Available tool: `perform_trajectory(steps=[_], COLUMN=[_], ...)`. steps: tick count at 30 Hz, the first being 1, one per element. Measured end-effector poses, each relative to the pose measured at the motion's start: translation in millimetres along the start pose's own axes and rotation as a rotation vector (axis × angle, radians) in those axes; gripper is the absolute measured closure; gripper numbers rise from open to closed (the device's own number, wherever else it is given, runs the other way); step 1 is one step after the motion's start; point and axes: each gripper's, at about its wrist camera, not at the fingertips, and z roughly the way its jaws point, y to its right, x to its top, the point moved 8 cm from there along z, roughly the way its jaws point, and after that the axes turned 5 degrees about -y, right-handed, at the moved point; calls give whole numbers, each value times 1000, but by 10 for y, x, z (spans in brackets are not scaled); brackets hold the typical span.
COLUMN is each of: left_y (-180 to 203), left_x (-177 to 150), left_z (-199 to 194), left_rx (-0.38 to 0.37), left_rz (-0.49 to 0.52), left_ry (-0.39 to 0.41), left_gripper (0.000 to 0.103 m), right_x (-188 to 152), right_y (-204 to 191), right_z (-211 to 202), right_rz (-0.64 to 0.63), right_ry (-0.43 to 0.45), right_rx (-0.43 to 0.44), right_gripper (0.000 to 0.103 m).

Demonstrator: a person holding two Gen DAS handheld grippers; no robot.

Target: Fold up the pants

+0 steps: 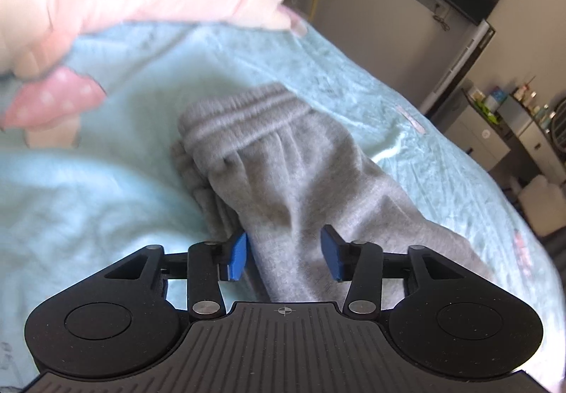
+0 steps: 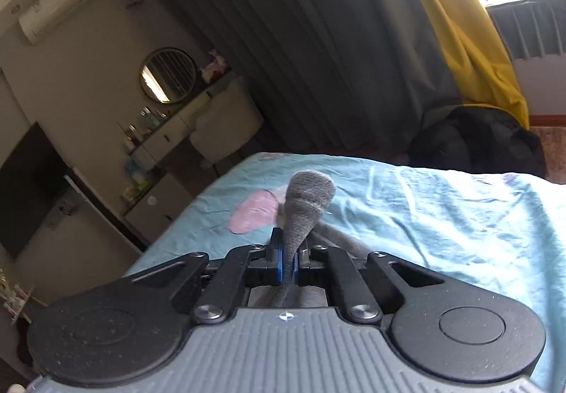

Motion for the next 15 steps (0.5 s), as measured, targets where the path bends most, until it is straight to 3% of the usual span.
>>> perform_trajectory(steps=[2,3,5,7,8,10,12,15], left_y=[28,62,181,391,531,841,1124,1386], left_x=[16,28,45,35,12,-85,-239,-529], left_z=[-102,-160,-277,-373,-400,-381,-268,13], left_rx=[40,56,79,74,64,28,-14,-53], left_rz=[29,48,102,179,222,302,354,350], left_ry=[36,56,93,138,154,155,118,23], left_gripper=[46,45,38,28,21,19,17,17], right_x=[-123,-145,-93,13,54,88,4,-376], right_y=[290,413,556,466,349,-53,-557,-1534], right_z=[115,88,-54,-185,-226,-254,-174,128], right_rz=[11,24,57,33,1,-84,-190,-388], right_ry=[-91,-89,-28,39,62,90,60,-46], right_rx=[-161,-230,-316,-327,-320,-242,-142,39], right_gripper=[88,85,80,80,80,80,79,76])
